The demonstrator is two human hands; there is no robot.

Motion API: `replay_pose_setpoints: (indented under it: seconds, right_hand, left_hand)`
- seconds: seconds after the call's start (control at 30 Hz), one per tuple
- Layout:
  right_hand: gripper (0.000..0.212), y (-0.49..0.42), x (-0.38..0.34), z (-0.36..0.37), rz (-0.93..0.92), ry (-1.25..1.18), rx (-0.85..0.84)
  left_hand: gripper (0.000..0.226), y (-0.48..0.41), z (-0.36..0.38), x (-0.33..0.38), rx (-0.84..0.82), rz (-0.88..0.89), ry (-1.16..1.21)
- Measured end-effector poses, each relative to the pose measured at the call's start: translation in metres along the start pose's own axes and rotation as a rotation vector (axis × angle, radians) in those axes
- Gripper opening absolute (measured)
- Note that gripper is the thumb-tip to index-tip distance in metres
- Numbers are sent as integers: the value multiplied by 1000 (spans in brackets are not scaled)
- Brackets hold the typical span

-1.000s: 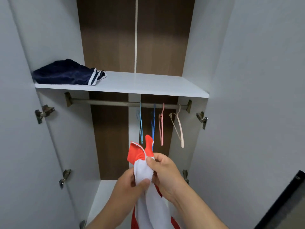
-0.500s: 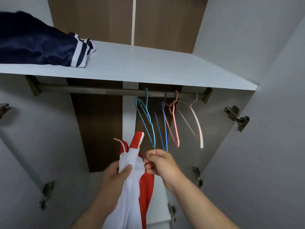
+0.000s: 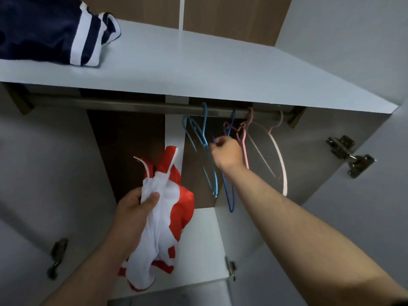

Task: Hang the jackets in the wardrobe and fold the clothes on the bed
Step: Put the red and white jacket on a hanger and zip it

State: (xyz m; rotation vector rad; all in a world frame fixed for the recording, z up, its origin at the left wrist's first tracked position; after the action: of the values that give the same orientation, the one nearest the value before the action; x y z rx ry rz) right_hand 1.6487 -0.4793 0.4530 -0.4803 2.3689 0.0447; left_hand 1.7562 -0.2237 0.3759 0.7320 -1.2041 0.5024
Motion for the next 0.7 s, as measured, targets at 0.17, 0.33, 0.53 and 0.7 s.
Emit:
replay_pose_setpoints:
  seconds: [0.17,0.33,0.53,0.7]
  right_hand:
    - [36,-42,-7,35,117,165,-124]
    - [22,-51,-9,51,27,105,-87]
    - [30,-55,-24,62,13,-23,-146]
    - [24,-51,-31,54,12,-65,-50]
  left_hand:
    - [42,-13,-6,12,15,49,72]
    - [52,-18,-5,18,36,46,92]
    - [24,-18,-3,21,73,75,79]
    - [21,-18,-5,24,109,90,32]
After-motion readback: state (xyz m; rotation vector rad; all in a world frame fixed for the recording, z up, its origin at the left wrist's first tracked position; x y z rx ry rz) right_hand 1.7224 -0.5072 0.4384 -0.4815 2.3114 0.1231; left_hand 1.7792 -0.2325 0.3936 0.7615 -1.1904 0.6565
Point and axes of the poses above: each hand's wrist, its own y-axis away from the middle knuckle, its own z-axis out of the palm, x = y × z, the point moved 4 cm from there along -y, towards the middle knuckle, and after that the axes turned 12 degrees about y, right-handed, at the moved point
